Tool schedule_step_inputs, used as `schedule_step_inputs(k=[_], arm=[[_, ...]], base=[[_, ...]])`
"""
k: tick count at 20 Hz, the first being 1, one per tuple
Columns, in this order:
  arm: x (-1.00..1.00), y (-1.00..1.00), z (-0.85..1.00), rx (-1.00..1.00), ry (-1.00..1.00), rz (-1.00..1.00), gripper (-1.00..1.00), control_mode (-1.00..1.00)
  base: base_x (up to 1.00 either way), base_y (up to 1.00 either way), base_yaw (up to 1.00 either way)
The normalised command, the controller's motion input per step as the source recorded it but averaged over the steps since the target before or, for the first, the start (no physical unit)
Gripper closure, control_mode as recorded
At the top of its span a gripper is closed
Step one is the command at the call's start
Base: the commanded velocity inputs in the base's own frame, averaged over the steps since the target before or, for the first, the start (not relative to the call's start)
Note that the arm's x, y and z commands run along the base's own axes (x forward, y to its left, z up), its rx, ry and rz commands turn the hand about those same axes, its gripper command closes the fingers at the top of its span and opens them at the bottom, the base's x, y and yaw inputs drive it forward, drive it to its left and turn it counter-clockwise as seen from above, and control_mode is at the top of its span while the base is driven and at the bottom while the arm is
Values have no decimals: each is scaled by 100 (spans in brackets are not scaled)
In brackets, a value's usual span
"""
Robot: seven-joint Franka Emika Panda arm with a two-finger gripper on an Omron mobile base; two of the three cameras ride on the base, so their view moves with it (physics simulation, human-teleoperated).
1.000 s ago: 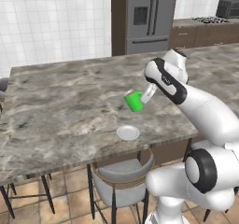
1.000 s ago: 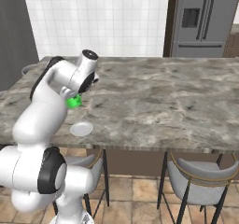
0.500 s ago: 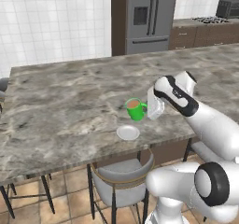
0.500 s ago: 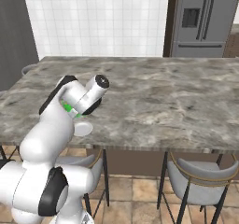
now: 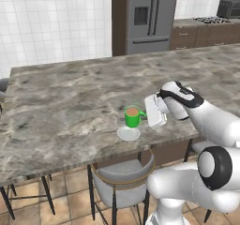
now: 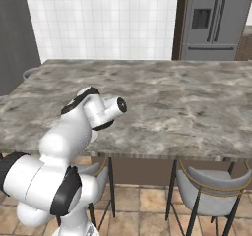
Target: Pick the cup of tea, navigate to the dining table, and place it on the saucer.
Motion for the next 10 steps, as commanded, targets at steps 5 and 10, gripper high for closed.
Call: schedule_step_inputs(k=[5,10], arm=[[3,0,-37,11,1,8,100,-100],[2,2,-22,0,9,0,100,-100]], base=[[0,0,0],[0,0,0]])
